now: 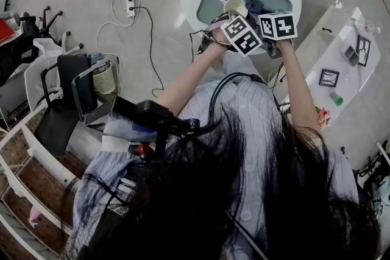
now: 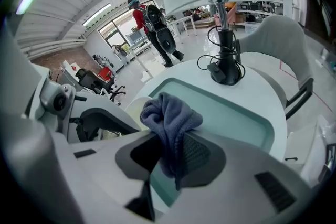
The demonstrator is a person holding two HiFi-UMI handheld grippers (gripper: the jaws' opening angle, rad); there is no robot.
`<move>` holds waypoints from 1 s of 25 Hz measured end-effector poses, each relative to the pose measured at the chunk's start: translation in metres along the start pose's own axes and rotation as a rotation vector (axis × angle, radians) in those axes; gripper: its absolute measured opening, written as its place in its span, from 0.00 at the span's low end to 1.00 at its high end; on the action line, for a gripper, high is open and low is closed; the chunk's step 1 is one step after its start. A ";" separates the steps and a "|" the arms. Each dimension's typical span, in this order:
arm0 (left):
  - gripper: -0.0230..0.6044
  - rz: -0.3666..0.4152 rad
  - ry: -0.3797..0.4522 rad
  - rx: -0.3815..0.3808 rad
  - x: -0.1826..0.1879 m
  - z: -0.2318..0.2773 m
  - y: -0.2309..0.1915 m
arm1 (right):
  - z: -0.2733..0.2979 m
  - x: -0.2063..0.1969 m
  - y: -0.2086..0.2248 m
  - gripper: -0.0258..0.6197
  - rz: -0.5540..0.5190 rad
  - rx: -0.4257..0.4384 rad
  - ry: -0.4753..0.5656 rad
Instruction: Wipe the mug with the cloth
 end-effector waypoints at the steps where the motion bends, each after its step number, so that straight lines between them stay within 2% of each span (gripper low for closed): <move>1: 0.13 0.042 0.001 -0.013 0.000 0.001 0.000 | 0.001 0.000 0.000 0.19 -0.002 0.009 0.002; 6: 0.11 0.209 -0.003 -0.087 -0.005 0.001 0.002 | 0.002 -0.001 -0.002 0.19 -0.038 0.039 -0.003; 11: 0.10 0.331 -0.015 -0.194 -0.015 -0.004 -0.003 | 0.003 -0.004 -0.005 0.19 -0.085 0.062 -0.028; 25: 0.10 0.876 -0.060 -0.382 -0.041 -0.014 -0.013 | 0.011 0.006 -0.011 0.19 -0.271 0.149 -0.090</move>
Point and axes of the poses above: the fingertips, and each gripper's own axes: z forward along the fingers, y to its right, x out of its top, the point moved 8 cm from there along -z, backward along the fingers, and after that the axes turned 4 degrees about -x, right-handed, at the moved point
